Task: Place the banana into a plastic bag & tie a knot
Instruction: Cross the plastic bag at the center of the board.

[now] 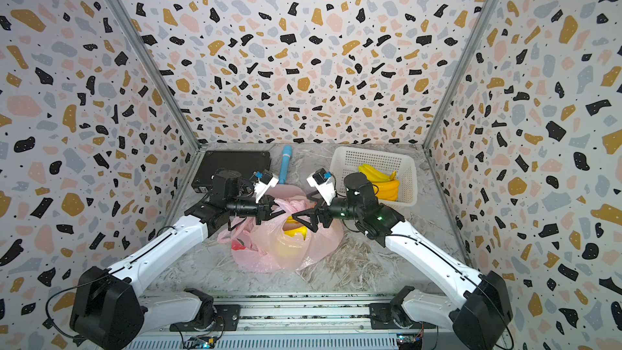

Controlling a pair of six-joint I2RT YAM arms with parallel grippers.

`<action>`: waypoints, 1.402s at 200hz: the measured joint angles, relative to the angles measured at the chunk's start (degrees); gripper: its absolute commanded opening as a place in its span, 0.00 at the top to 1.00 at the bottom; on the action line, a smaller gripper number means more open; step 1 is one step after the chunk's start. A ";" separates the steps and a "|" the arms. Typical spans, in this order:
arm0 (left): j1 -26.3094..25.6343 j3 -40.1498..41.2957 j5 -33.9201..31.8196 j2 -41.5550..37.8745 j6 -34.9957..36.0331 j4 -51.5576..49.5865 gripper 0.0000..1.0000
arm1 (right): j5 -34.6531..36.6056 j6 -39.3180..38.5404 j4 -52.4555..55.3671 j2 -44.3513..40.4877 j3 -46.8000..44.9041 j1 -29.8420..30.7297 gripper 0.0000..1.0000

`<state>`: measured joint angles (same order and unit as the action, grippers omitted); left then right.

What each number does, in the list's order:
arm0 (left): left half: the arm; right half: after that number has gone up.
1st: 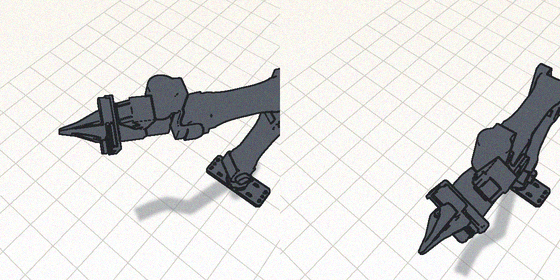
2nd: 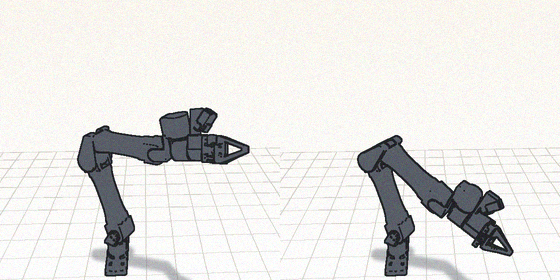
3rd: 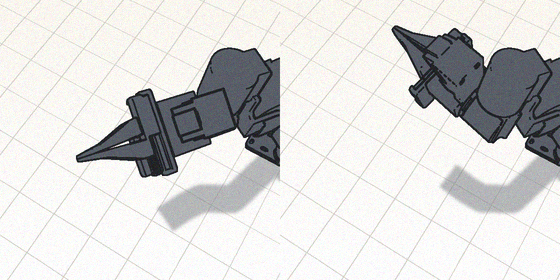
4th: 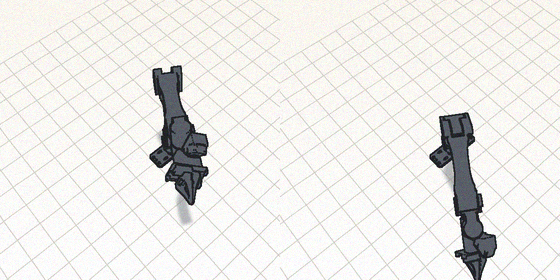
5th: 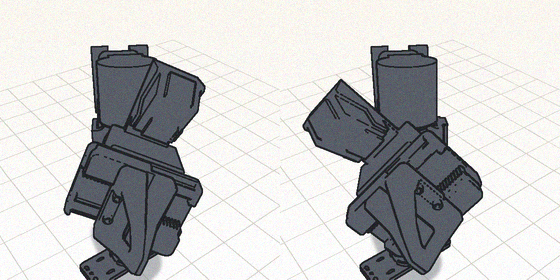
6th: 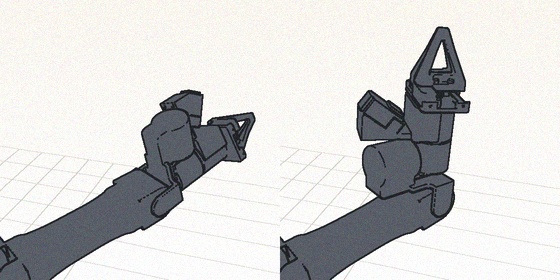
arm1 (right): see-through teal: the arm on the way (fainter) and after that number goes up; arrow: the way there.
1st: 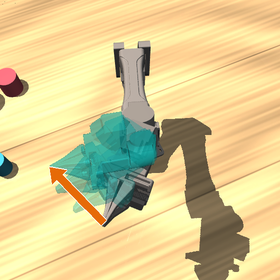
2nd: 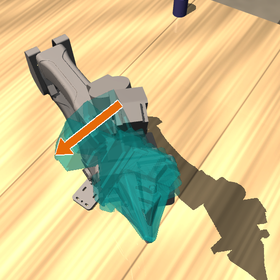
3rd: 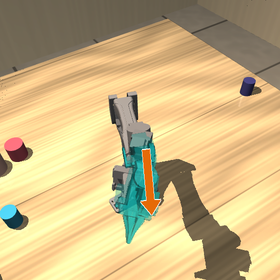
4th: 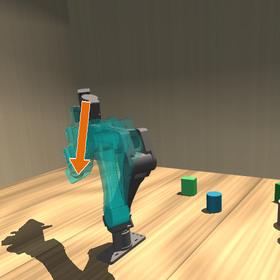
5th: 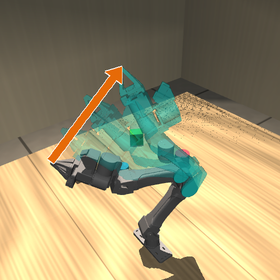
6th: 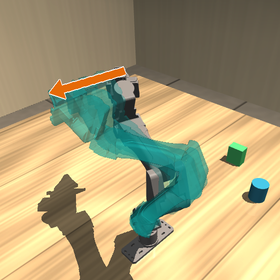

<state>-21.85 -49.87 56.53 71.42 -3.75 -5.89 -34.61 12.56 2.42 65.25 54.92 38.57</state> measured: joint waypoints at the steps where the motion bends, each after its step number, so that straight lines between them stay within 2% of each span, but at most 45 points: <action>1: 0.00 0.00 -0.02 0.00 0.00 0.02 1.00 | 0.11 0.13 0.04 -0.11 0.00 -0.04 0.01; 34: 0.00 0.00 -0.02 -0.09 0.00 0.02 1.00 | 6.32 5.55 2.08 -2.01 0.00 -3.06 0.01; 62: 0.00 0.24 0.00 -0.39 -0.07 0.17 1.00 | 3.85 12.24 0.50 -0.59 -0.17 -10.45 0.01; 81: 0.00 0.70 0.02 -0.52 -0.22 0.55 1.00 | 3.87 14.38 -2.27 0.28 -1.64 -13.40 0.01; 117: 0.02 1.68 0.55 -0.59 -1.95 3.08 1.00 | 1.92 14.51 -2.69 2.69 -3.02 -13.35 0.24; 129: 0.02 2.29 1.09 -0.59 -2.91 4.42 1.00 | 0.09 14.97 -3.78 4.22 -3.41 -13.35 0.28; 204: 0.02 3.98 3.23 -0.70 -6.27 9.11 1.00 | -8.26 17.14 -12.28 5.95 -7.72 -10.05 0.34; 247: 0.02 4.50 3.91 -0.70 -6.60 10.03 1.00 | -8.90 18.56 -16.20 5.29 -8.87 -9.79 0.36; 259: 0.02 4.50 4.02 -0.70 -6.60 10.25 1.00 | -8.22 18.71 -16.48 5.16 -8.94 -9.79 0.33; 280: 0.02 4.50 4.07 -0.70 -6.62 10.25 1.00 | -6.64 18.95 -16.61 4.76 -8.98 -9.79 0.23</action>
<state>-21.82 -45.36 60.60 70.72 -10.37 4.36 -41.25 31.51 -14.20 70.02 45.93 28.77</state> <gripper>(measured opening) 0.047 0.719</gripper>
